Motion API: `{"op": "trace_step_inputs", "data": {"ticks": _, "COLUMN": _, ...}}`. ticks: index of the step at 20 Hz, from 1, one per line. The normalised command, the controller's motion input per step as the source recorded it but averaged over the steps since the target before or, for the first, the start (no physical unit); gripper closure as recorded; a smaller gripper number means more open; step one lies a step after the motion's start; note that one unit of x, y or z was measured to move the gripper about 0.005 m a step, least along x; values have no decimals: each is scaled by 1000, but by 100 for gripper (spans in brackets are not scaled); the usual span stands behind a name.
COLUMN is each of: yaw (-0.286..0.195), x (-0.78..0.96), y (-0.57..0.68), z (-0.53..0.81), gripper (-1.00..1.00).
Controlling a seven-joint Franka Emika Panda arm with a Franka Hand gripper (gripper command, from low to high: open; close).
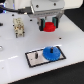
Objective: Insert the blue gear onto the right peg, followed by the red gear
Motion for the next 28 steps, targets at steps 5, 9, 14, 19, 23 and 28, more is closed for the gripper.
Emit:
{"op": "trace_step_inputs", "data": {"ticks": 5, "yaw": 0, "x": 754, "y": -24, "z": 168, "gripper": 100}}
{"op": "trace_step_inputs", "data": {"ticks": 9, "yaw": 0, "x": 678, "y": -50, "z": 96, "gripper": 100}}
{"op": "trace_step_inputs", "data": {"ticks": 14, "yaw": 0, "x": 588, "y": -60, "z": 29, "gripper": 100}}
{"op": "trace_step_inputs", "data": {"ticks": 19, "yaw": 0, "x": 533, "y": -82, "z": -1, "gripper": 100}}
{"op": "trace_step_inputs", "data": {"ticks": 23, "yaw": 0, "x": 296, "y": -41, "z": -65, "gripper": 100}}
{"op": "trace_step_inputs", "data": {"ticks": 28, "yaw": 0, "x": 161, "y": -49, "z": -102, "gripper": 100}}
